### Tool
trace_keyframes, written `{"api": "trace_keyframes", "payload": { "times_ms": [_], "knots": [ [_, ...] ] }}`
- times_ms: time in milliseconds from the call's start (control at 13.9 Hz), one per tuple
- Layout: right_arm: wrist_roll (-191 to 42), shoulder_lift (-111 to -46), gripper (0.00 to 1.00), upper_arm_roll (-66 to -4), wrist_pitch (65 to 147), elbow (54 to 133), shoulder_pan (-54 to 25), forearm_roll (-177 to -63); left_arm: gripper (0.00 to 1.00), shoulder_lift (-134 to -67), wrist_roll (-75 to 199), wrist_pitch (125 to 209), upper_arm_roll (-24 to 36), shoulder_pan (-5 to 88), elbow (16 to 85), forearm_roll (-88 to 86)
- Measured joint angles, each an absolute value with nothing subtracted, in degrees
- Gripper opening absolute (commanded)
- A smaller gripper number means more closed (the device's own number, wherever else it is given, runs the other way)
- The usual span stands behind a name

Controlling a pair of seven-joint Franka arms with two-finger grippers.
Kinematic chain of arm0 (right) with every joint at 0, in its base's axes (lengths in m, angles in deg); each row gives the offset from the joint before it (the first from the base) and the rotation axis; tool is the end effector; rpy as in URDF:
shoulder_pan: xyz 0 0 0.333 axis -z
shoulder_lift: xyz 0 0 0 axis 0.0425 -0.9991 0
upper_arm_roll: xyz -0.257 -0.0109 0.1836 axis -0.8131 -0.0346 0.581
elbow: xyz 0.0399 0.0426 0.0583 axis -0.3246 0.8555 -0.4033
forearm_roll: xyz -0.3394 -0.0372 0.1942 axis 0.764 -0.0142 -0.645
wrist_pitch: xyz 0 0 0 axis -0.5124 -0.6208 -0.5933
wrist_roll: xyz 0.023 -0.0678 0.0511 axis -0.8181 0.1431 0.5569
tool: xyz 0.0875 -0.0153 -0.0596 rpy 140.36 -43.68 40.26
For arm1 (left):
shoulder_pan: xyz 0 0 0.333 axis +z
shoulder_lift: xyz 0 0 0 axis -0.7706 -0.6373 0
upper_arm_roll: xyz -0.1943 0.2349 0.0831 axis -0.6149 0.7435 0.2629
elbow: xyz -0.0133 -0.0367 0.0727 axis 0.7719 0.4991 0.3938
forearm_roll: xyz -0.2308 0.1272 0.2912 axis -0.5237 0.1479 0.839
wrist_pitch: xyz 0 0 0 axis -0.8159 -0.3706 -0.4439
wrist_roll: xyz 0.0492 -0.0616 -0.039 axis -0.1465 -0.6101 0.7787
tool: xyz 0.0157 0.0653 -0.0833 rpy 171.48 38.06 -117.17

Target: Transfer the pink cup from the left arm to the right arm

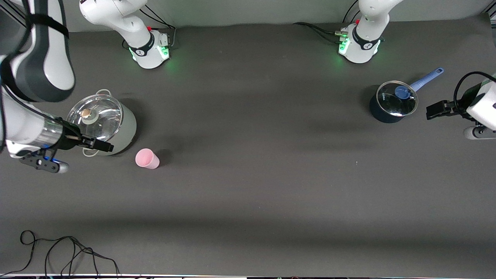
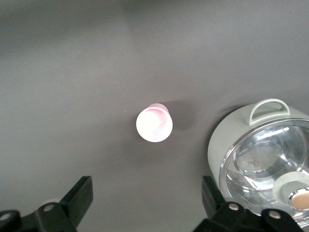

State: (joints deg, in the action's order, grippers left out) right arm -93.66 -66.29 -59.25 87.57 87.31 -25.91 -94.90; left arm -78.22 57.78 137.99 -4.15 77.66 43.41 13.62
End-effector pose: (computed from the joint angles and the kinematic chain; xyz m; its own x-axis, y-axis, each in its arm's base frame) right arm 0.6076 0.0306 0.5064 0.9479 -0.2923 -0.1263 -0.3030 -0.9500 -0.0757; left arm 0.5621 0.0078 0.5698 0.9905 0.0187 -0.1361 0.0094 -0.9976 -0.0686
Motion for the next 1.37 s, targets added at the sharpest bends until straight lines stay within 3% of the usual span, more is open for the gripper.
{"api": "trace_keyframes", "payload": {
  "times_ms": [216,360,1008,1080,1367],
  "knots": [
    [-93.64,-62.37,1.0,-59.23,84.33,84.54,-26.02,-93.65,1.0,-76.49,57.59,138.57,13.32,58.83,43.92,13.2],
    [-93.64,-60.95,1.0,-59.12,80.94,82.48,-26.56,-92.12,1.0,-76.4,57.59,138.81,19.43,51.79,44.1,12.69],
    [-91.98,-60.73,1.0,-58.85,79.98,81.6,-26.26,-89.45,1.0,-76.31,55.81,140.36,24.67,47.44,43.91,9.43],
    [-91.8,-60.78,1.0,-56.65,80.2,81.6,-23.46,-89.45,1.0,-76.17,55.77,140.34,25.0,47.44,43.71,9.39],
    [-91.51,-60.66,1.0,-38.12,81.38,81.52,-4.57,-89.35,1.0,-75.6,55.71,138.17,25.35,47.41,43.13,9.29]
  ]
}}
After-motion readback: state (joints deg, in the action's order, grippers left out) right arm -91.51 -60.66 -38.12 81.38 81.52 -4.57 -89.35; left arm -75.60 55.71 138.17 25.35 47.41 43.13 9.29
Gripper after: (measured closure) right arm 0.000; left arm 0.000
